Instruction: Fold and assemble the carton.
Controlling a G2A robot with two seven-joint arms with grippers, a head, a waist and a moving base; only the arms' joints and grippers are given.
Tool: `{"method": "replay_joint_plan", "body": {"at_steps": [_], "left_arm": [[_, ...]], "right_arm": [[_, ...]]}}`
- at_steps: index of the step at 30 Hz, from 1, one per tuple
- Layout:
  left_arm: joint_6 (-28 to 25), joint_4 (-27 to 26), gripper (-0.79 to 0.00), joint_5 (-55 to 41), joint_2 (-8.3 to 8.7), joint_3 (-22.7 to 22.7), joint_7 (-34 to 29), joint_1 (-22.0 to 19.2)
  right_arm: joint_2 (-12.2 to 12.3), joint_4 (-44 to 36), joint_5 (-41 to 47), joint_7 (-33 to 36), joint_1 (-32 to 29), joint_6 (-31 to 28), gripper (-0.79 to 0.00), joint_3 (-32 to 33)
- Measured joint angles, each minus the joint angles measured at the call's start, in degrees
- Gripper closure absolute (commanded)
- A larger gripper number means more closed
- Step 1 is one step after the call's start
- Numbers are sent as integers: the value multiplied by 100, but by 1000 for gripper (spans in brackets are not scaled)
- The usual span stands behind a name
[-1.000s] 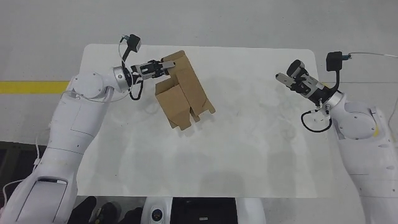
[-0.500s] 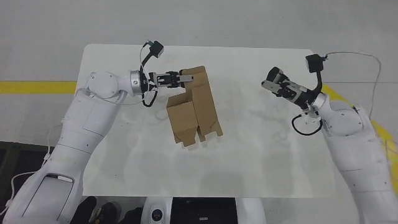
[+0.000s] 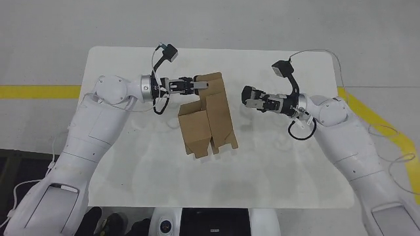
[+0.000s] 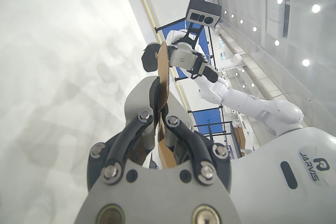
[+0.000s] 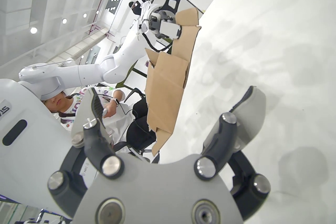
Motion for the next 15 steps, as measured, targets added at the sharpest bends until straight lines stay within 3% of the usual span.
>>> {"method": "replay_joint_plan", "body": {"at_steps": [5, 6, 7, 8, 12, 15], "left_arm": [[34, -153, 0, -41, -5, 32, -15, 76], [43, -191, 0, -48, -7, 41, -11, 93], [44, -219, 0, -51, -9, 48, -11, 104], [43, -247, 0, -53, -10, 57, -11, 115], [60, -344, 0, -58, -15, 77, 10, 159], [76, -372, 0, -62, -16, 77, 10, 175]], "right_arm": [[-130, 158, 327, 146, 297, 149, -785, -513], [-157, 182, 393, 156, 352, 159, -742, -616], [-176, 197, 438, 158, 389, 161, -533, -687], [-193, 213, 481, 159, 421, 162, -391, -755], [-244, 292, 681, 181, 532, 184, -182, -998], [-252, 319, 802, 234, 567, 237, -117, -1102]]}}
